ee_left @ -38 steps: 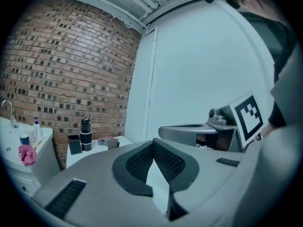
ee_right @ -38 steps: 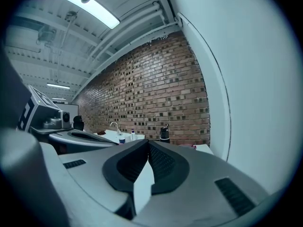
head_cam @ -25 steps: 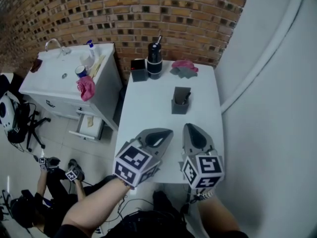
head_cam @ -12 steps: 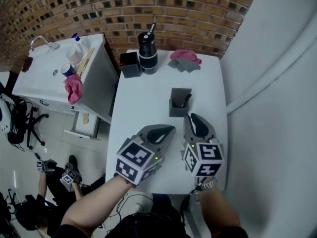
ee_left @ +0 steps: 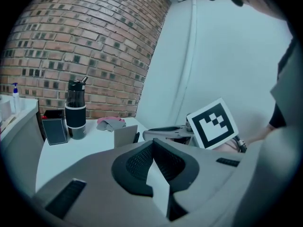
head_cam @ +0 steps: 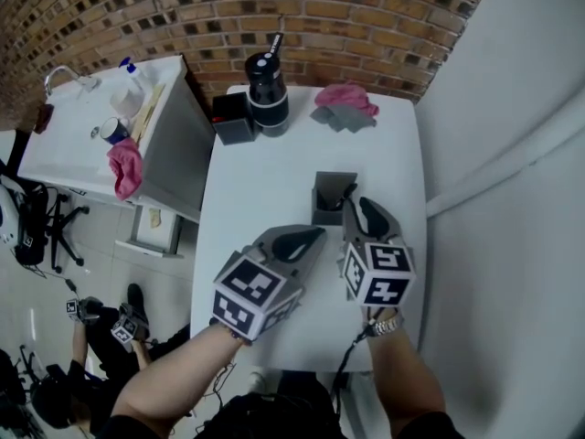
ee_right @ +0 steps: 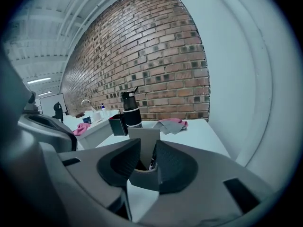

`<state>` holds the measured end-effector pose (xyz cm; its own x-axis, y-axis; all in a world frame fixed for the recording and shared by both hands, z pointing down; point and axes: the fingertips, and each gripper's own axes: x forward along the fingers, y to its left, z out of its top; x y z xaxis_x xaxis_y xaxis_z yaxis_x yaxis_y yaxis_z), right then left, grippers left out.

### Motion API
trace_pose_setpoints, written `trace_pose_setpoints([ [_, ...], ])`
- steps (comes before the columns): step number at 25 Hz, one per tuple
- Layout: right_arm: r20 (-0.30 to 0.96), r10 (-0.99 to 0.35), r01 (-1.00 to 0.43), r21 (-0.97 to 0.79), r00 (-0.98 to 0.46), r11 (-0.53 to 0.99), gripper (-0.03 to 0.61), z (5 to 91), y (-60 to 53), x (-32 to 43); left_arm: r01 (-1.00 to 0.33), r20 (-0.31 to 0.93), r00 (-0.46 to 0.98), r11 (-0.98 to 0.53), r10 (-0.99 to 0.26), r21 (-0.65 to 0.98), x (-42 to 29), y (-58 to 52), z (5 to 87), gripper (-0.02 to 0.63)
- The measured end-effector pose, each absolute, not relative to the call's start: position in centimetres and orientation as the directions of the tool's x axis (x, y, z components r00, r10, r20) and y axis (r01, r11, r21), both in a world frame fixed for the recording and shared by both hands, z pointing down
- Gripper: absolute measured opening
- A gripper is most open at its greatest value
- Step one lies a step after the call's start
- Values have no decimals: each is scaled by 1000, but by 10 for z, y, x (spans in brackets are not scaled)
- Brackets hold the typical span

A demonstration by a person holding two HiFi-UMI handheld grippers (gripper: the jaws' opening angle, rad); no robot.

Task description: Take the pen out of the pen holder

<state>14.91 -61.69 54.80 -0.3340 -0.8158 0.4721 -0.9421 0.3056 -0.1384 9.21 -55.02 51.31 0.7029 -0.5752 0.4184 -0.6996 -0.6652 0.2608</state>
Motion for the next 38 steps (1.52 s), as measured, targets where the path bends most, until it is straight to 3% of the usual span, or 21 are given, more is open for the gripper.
trace_pose_setpoints([
  [17, 549, -769, -944, -156, -327, 291, 115, 591, -659, 151, -722, 439, 682, -634, -584, 278, 86, -570, 526, 3],
  [21, 550, -771, -946, -152, -322, 286, 72, 591, -659, 151, -723, 443, 681, -633, -584, 276, 85, -570, 527, 3],
  [38, 456, -825, -943, -157, -333, 294, 60, 529, -626, 147, -726, 407, 679, -640, -611, 253, 74, -542, 495, 3],
])
